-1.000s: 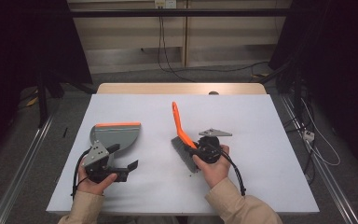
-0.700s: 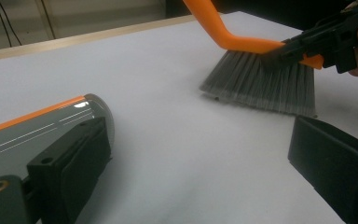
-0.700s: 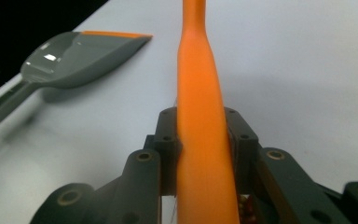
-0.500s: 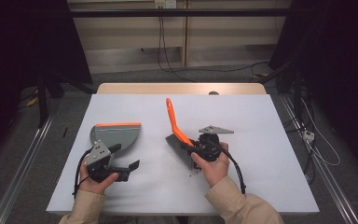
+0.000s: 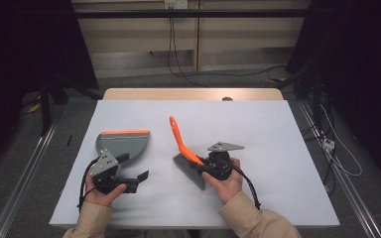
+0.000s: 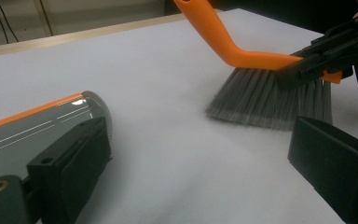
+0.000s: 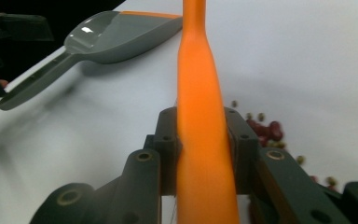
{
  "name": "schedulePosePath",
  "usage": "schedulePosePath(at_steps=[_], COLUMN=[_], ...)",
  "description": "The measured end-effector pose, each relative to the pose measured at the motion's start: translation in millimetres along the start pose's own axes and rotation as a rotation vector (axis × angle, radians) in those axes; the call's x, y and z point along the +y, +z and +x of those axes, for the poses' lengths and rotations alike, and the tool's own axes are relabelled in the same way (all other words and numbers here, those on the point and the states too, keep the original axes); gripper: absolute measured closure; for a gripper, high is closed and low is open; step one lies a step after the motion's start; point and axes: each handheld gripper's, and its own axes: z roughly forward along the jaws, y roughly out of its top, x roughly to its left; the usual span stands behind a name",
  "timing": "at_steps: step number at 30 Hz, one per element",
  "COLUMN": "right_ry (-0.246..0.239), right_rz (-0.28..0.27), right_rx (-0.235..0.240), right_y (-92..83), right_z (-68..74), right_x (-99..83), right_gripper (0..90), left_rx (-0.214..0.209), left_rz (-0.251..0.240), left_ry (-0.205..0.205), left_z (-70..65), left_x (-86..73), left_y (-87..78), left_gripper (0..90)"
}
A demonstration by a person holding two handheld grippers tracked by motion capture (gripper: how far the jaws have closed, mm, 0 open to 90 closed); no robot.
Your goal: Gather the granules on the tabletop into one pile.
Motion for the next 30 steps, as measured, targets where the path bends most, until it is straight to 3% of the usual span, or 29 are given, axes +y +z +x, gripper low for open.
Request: schedulePosePath(at_steps=[9, 14, 18, 26, 30], right_ry=[0.005, 0.03, 0.039, 0.099, 0.144], right_rz=[-0.017, -0.051, -0.081, -0.117, -0.115], right_rx=[-0.018, 0.005, -0.016, -0.059, -0.095], right_y=[-0.9, -5.1, -3.7, 30.8, 51.0], right_z=[-18.9, -16.6, -12.0, -2.2, -6.2], right_x=[8.0, 15.2, 27.7, 41.1, 42.7], right_gripper=[71.4, 71.4, 71.4, 71.4, 71.4], left_rx=[0.0, 0.002, 0.0, -0.001, 0.0], left_rz=[0.005, 0.004, 0.006, 0.008, 0.006], left_ry=[0.0, -0.004, 0.001, 0.005, -0.004], left_z=[1.2, 1.2, 0.6, 0.5, 1.6], left_x=[-0.4, -0.7, -0.3, 0.1, -1.0], left_y=[1.2, 2.0, 2.5, 2.8, 2.5], left_gripper=[5.5, 5.5, 5.5, 5.5, 5.5])
